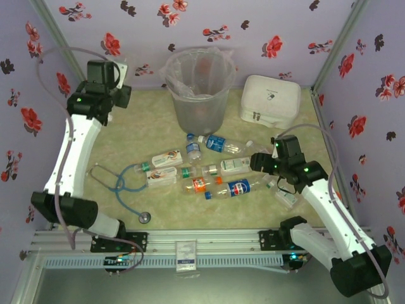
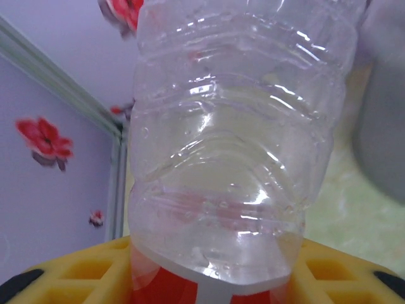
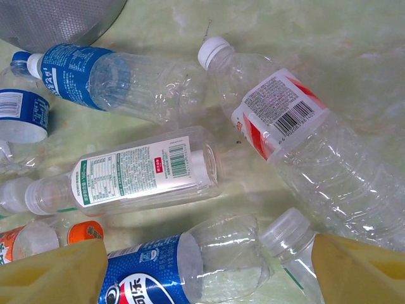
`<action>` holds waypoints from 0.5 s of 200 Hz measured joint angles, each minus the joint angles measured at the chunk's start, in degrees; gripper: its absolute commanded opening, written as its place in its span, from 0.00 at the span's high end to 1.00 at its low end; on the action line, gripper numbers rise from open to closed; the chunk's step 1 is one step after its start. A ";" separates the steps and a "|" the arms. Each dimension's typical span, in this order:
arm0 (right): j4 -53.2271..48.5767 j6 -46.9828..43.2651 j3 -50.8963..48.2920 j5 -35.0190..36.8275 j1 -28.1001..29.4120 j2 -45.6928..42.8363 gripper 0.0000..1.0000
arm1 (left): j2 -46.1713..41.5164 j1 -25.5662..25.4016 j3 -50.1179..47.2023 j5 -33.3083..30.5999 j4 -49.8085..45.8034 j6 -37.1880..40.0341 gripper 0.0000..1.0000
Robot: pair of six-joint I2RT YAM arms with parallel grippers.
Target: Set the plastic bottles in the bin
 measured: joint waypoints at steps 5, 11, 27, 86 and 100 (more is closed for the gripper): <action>-0.02 0.00 0.09 0.00 0.00 0.17 0.15 | -0.55 -1.03 1.16 0.07 -0.02 -0.39 0.68; -0.02 0.02 0.13 -0.02 0.00 0.42 0.16 | -1.05 -2.67 2.62 0.33 -0.02 -0.81 0.69; -0.24 0.42 0.46 -0.07 0.00 0.72 0.16 | -1.09 -7.15 6.73 1.46 0.33 -1.84 0.72; -4.63 1.90 2.73 0.17 -0.02 -0.37 0.16 | 13.27 -16.35 26.71 5.33 2.51 -5.27 0.74; -5.90 1.92 2.73 0.28 -0.02 -1.27 0.16 | 17.46 -16.96 29.81 6.27 2.60 -5.97 0.75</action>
